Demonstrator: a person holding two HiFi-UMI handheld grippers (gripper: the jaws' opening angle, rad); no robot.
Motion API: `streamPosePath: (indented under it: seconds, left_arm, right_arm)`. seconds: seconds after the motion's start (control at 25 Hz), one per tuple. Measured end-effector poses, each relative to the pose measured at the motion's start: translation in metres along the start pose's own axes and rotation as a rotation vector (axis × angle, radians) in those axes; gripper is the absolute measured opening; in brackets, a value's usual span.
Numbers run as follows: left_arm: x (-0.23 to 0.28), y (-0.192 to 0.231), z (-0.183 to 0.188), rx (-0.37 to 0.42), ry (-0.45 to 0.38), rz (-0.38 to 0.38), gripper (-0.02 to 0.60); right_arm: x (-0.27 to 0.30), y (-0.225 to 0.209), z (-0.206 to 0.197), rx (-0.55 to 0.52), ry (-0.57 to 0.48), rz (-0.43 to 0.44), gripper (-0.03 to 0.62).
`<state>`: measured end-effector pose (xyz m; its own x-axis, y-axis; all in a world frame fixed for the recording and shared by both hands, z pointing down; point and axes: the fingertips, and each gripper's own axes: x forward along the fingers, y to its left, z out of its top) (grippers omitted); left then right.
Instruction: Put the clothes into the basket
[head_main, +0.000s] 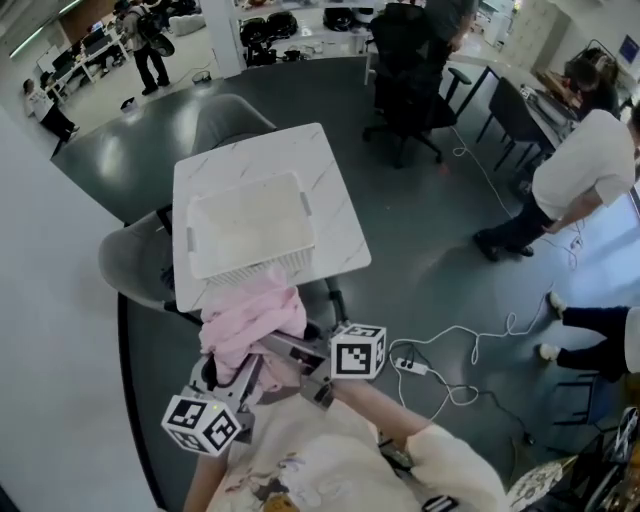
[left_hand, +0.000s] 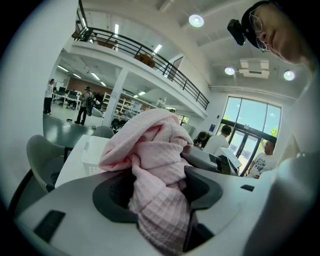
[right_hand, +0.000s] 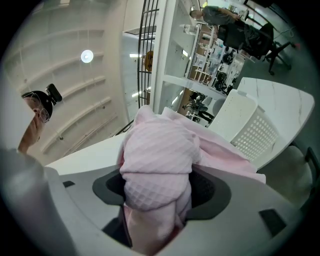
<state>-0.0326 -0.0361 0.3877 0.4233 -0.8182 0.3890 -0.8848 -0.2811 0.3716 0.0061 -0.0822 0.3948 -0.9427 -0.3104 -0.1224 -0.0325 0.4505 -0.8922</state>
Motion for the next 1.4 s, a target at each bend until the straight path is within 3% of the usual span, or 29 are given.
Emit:
streamPosePath:
  seconds: [0.28, 0.52, 0.68, 1.08, 1.4]
  left_arm:
    - [0.030, 0.022, 0.011, -0.034, -0.011, -0.015, 0.253]
    - [0.064, 0.043, 0.052, -0.010, -0.049, -0.076, 0.253]
    - [0.076, 0.061, 0.060, -0.032, -0.020, -0.086, 0.253]
    - [0.124, 0.111, 0.091, -0.045, -0.045, -0.105, 0.253]
    - [0.147, 0.131, 0.121, -0.029, -0.056, -0.140, 0.253]
  right_arm:
    - [0.019, -0.021, 0.026, -0.017, 0.020, -0.034, 0.304]
    - [0.044, -0.031, 0.073, -0.120, 0.000, -0.079, 0.304]
    - [0.062, -0.041, 0.082, -0.087, -0.006, -0.100, 0.304]
    - [0.109, -0.080, 0.125, -0.123, -0.021, -0.162, 0.304]
    - [0.135, -0.085, 0.156, -0.159, -0.030, -0.168, 0.302]
